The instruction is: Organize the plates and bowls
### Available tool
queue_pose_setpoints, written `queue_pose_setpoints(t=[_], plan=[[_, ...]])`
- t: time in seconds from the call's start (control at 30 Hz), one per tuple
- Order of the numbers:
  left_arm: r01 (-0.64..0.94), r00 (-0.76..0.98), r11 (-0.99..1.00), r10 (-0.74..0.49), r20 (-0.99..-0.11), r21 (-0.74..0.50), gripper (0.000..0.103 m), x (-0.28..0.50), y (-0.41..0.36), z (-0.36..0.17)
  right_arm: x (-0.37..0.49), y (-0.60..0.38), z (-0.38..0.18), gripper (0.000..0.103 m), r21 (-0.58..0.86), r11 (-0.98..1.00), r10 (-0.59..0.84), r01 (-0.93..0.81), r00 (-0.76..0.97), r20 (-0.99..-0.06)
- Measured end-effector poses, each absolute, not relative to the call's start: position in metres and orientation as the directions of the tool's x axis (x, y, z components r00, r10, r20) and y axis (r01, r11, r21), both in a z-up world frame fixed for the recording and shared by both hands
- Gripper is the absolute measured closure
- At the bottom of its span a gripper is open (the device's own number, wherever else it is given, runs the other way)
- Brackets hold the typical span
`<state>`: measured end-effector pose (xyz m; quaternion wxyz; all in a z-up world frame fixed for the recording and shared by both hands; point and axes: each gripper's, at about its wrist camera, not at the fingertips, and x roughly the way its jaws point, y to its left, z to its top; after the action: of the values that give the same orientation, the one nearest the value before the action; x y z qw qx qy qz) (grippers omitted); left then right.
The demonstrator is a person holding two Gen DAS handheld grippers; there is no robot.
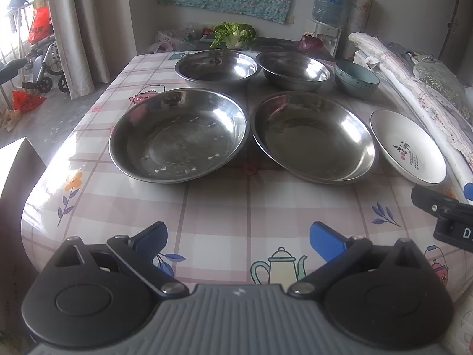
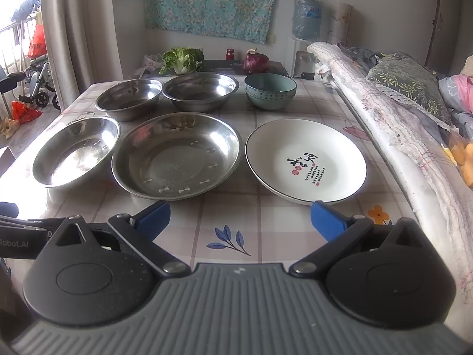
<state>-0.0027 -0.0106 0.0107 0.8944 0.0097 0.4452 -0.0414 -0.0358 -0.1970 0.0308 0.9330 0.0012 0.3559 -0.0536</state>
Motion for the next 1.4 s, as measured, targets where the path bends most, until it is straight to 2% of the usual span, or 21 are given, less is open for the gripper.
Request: queue_pose_setpoints(t=[1.4], plan=[[0.062,0.604,0.998,-0.049,-0.795,-0.015,0.000,-0.0016,-0.0024,0.0133,-0.0329,-0.1909,0.0314,0.001,-0.030,0.996,-0.085,0.088,0.742,-0.665]])
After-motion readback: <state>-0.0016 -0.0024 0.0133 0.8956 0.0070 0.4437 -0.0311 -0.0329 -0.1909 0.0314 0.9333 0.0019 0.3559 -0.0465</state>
